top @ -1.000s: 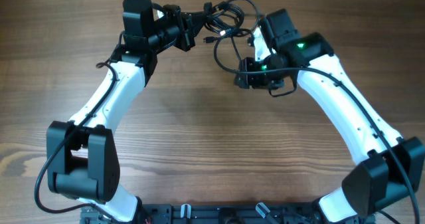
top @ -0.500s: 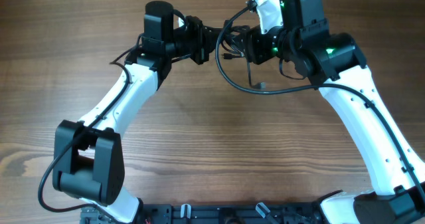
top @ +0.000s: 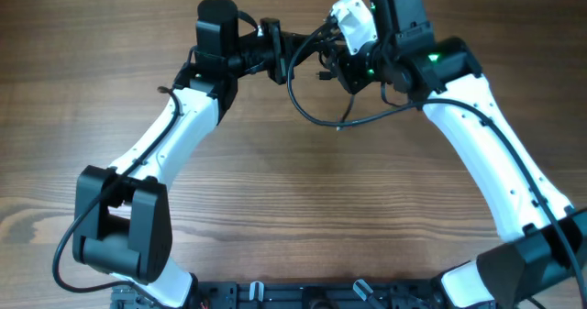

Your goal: Untangle cables

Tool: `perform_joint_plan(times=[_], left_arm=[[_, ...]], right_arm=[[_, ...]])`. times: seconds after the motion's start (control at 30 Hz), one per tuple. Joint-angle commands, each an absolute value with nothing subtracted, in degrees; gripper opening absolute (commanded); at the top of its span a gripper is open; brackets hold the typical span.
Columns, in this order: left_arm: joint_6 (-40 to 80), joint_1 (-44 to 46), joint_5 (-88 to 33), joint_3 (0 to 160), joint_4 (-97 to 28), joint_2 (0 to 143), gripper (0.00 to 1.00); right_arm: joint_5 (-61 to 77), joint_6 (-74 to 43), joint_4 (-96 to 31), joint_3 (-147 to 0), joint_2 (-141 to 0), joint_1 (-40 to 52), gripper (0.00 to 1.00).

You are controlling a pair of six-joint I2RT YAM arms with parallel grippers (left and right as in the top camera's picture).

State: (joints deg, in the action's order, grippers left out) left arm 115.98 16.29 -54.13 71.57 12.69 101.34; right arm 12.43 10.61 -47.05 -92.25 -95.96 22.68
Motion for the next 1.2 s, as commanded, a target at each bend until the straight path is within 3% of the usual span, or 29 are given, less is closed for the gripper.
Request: perform_joint_plan(times=[0.0,0.07,0.33,0.47,0.6,0.7,0.9,0.97,1.03,1.17], left_arm=[[125.01,13.72,-54.98,72.44,14.85,100.49,0.04],[124.99,12.43,-53.84,72.44,14.81,100.49,0.04],[120.40,1.61,-35.81,72.44,6.07,100.49,0.04],[106.10,-2.11,-36.23,72.44,-1.17,100.51,0.04],[80.71,-0.32,-39.40,72.44,-10.94,100.51,0.04],[65.41,0.54,-39.09,72.44,-19.31,100.51,0.04],[56.49,0.40,-32.71,72.44,-26.22,100.51,0.04],[49.95,-0.40,-28.99,72.44,-27.75,100.51,0.04],[45.10,-2.24,-26.74,72.44,-29.43,100.51,0.04],[42.39,-0.78,-36.67,72.44,-34.79,100.51,0.04]], right_arm=[[13.54,5.21,-46.28,-92.51,-98.17,22.63,0.18],[13.61,0.51,-45.84,-92.55,-97.95,22.65,0.06],[17.65,-15.81,-58.08,-92.55,-97.60,22.65,0.04],[20.12,-17.34,-62.74,-92.55,-97.60,22.65,0.04],[30.06,-10.96,-60.55,-92.55,-97.62,22.68,0.04],[19.90,-17.87,-61.14,-92.55,-97.62,22.65,0.04],[-15.97,-34.92,-70.26,-92.51,-97.62,22.63,0.04],[-13.56,-29.23,-68.71,-92.51,-97.62,22.65,0.04],[7.66,-7.68,-62.89,-92.51,-97.95,22.70,0.04],[14.57,-7.46,-60.20,-92.51,-99.02,22.70,0.04]])
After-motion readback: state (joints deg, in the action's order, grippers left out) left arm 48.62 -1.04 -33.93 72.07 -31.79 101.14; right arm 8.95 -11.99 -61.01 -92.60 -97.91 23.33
